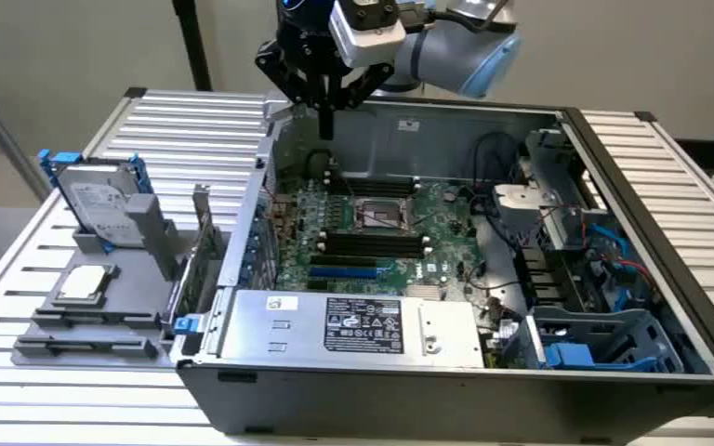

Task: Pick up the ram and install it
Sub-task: 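Reach for the ram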

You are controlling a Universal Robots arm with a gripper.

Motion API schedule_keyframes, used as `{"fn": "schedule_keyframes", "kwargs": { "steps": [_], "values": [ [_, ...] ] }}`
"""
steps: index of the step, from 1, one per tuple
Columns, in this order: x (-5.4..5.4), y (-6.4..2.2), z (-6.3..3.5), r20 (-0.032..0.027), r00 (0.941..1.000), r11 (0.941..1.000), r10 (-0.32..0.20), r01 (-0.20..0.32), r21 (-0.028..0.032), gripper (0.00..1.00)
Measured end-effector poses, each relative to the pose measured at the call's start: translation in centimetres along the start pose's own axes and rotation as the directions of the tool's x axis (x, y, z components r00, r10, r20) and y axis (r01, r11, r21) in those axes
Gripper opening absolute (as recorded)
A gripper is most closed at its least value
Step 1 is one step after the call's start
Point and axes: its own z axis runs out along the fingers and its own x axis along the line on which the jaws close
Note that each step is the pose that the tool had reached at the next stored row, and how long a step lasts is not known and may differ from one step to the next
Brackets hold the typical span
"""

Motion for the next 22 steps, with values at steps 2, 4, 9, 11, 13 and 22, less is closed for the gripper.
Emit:
{"fn": "schedule_keyframes", "kwargs": {
  "steps": [2,4,9,11,13,22],
  "values": [
    [0.0,0.0,0.0,0.0,1.0,1.0,0.0,0.0,0.0,0.11],
    [0.0,0.0,0.0,0.0,1.0,1.0,0.0,0.0,0.0,0.11],
    [0.0,0.0,0.0,0.0,1.0,1.0,0.0,0.0,0.0,0.11],
    [0.0,0.0,0.0,0.0,1.0,1.0,0.0,0.0,0.0,0.11],
    [0.0,0.0,0.0,0.0,1.0,1.0,0.0,0.0,0.0,0.11],
    [0.6,-1.52,-0.08,0.0,1.0,1.0,0.0,0.0,0.0,0.11]
  ]
}}
